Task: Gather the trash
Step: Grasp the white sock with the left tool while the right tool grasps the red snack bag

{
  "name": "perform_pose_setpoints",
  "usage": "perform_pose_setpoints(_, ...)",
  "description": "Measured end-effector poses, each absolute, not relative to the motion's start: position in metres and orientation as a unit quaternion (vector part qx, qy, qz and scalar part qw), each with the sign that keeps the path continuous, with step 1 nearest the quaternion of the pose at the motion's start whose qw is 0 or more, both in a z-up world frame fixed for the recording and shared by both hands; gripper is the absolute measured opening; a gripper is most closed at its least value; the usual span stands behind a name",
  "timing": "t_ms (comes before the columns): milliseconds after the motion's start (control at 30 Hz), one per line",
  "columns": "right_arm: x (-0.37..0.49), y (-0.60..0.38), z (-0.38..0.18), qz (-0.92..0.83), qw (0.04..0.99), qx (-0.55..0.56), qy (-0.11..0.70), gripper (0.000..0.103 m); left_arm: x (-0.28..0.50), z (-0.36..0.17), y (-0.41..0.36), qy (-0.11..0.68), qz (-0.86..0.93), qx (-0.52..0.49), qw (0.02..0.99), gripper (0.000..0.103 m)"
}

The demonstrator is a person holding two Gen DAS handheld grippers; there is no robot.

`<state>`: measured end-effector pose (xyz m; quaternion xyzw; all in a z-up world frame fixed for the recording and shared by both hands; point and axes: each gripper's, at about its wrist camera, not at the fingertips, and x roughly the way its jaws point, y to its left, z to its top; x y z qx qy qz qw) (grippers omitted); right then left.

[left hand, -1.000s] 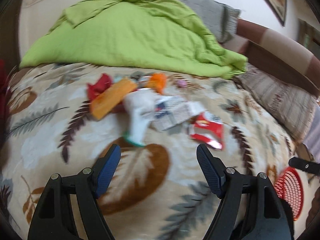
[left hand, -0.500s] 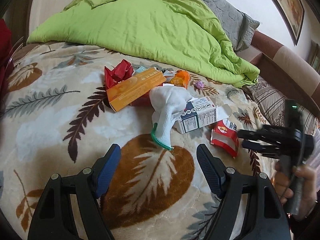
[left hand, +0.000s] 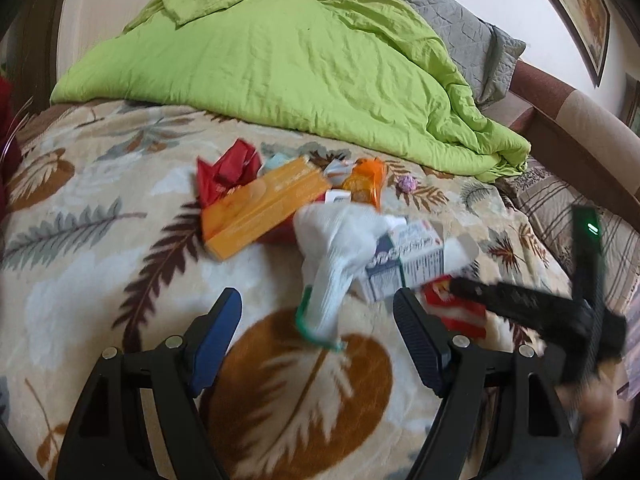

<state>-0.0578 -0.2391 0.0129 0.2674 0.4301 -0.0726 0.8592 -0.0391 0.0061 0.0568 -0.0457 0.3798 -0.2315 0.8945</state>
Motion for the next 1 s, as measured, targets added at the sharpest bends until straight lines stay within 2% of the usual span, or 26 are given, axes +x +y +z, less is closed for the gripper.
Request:
perform_pose_setpoints(100, -0.070, -0.233, 0.024, -0.071, 0.873, 0.255, 0.410, 0.034, -0.026, 0.057, -0.010, 0.377, -0.229, -0.035, 0.897, 0.077)
perform_pose_setpoints(133, -0.075, -0.229, 0.030, -0.075, 0.881, 0.240, 0.401, 0.034, -0.021, 0.055, -0.016, 0.379, -0.226, -0.029, 0.897, 0.073)
perform_pose_setpoints(333, -0.108, -0.215, 0.045, -0.069, 0.900, 0.227, 0.367, 0.034, 0.012, 0.027, -0.025, 0.426, -0.232, -0.048, 0.873, 0.030)
perform_pose_setpoints(467, -0.123, -0.219, 0.049, -0.057, 0.901, 0.246, 0.352, 0.034, -0.002, 0.032, -0.023, 0.402, -0.237, -0.028, 0.884, 0.024)
perform_pose_setpoints(633, -0.135, -0.220, 0.057, -0.045, 0.907, 0.257, 0.330, 0.034, -0.038, 0.047, -0.009, 0.372, -0.227, -0.015, 0.900, 0.024)
perform_pose_setpoints(1000, -0.164, -0.190, 0.076, 0.008, 0.934, 0.202, 0.293, 0.034, -0.122, 0.073, 0.006, 0.322, -0.225, 0.010, 0.919, 0.024)
